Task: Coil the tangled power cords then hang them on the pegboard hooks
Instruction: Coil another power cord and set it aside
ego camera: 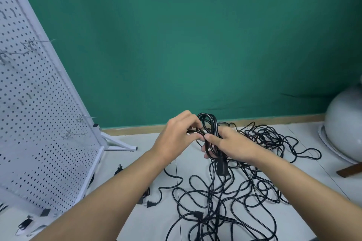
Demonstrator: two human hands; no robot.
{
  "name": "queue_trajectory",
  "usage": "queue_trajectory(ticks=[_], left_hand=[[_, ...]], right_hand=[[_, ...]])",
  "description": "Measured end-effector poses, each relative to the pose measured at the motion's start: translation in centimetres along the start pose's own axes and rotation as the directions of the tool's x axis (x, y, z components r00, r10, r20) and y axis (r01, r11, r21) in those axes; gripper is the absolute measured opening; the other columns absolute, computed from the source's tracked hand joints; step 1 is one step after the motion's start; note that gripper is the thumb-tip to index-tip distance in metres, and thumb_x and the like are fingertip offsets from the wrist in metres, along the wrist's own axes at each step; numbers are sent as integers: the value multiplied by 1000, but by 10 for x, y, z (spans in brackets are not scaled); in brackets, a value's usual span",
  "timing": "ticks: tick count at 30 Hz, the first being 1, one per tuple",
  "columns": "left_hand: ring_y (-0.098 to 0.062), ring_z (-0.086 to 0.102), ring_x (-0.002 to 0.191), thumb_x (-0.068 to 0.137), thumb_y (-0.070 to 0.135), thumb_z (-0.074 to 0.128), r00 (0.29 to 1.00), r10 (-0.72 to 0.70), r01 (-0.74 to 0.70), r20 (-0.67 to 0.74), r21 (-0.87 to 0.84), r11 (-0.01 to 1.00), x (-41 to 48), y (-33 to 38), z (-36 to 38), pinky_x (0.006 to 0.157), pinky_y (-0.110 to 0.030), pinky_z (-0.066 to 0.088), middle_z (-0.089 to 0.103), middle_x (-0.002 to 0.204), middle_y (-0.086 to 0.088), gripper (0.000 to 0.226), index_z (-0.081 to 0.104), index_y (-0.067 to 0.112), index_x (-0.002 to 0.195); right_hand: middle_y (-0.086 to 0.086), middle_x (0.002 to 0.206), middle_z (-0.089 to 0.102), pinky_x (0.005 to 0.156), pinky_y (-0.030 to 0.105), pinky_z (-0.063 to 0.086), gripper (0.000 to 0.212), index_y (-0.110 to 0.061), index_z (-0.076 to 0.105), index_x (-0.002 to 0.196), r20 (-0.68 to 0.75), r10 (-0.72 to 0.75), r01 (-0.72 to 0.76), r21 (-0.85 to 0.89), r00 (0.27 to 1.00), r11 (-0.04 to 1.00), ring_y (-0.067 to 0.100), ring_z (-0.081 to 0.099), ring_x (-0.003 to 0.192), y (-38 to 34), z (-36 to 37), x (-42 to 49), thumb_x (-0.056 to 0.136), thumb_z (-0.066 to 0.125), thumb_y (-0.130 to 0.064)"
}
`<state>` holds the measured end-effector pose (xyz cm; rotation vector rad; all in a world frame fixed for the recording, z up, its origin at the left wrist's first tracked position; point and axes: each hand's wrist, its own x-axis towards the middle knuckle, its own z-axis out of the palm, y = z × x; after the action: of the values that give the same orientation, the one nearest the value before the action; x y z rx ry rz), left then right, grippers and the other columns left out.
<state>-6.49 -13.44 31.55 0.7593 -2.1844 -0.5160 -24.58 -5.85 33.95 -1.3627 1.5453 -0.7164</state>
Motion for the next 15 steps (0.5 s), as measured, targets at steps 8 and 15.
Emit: queue_trajectory(ticks=[8, 15], left_hand=[[-7, 57, 77, 82, 14, 85, 997, -24, 26, 74, -31, 999, 7, 7, -8, 72, -17, 47, 61, 84, 8, 23, 74, 15, 102], [-8, 63, 78, 94, 23, 74, 963, -243, 249, 115, -41, 968, -7, -4, -10, 75, -23, 53, 66, 87, 10, 15, 61, 25, 101]], right_hand=[[12, 93, 66, 78, 44, 63, 25, -1, 59, 113, 180, 110, -149, 221, 977, 964, 22, 70, 80, 2, -10, -5, 108, 52, -24], [9, 79, 59, 65, 41, 59, 28, 2, 56, 103, 43, 14, -20, 127, 999, 992, 27, 59, 72, 2, -15, -3, 109, 50, -24]])
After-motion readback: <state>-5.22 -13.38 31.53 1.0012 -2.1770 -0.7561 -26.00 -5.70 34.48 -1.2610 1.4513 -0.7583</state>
